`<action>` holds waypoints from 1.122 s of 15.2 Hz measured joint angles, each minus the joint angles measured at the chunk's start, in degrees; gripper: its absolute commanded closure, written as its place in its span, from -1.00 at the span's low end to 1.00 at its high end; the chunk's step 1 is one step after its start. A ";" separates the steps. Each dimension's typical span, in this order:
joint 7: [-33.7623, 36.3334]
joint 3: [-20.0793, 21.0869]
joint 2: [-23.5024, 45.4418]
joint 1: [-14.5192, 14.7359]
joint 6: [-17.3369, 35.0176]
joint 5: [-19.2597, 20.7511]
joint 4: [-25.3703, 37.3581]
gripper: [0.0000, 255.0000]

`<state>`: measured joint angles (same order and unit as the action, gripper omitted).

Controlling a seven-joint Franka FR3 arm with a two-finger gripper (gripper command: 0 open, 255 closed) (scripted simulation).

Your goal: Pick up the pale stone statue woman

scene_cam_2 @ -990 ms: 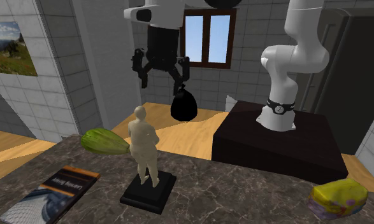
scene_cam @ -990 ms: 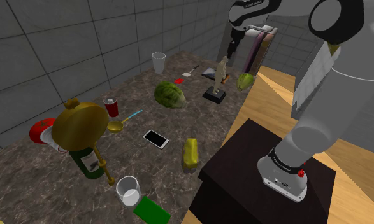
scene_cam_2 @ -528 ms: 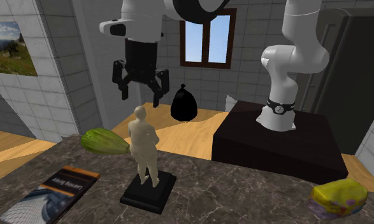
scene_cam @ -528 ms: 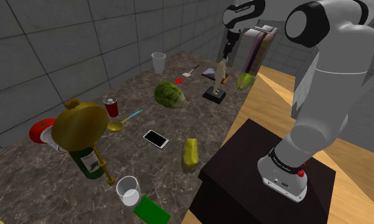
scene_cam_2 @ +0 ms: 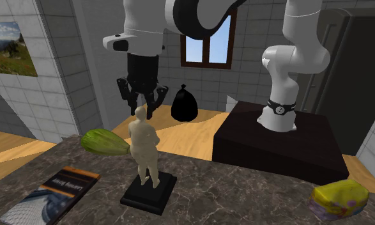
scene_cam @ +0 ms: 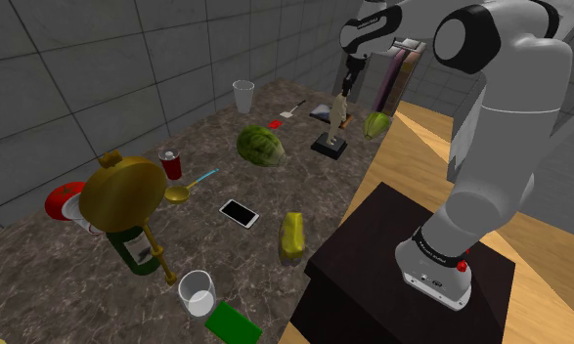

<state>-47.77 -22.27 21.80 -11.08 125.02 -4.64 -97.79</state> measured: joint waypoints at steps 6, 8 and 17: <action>0.00 0.00 -0.01 0.00 0.06 -0.02 -0.02 1.00; -0.02 0.02 0.05 -0.02 0.02 -0.05 0.08 1.00; 0.12 -0.40 -1.62 0.04 -5.49 0.73 3.85 1.00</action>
<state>-47.65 -22.67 20.18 -11.03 119.52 -3.90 -93.93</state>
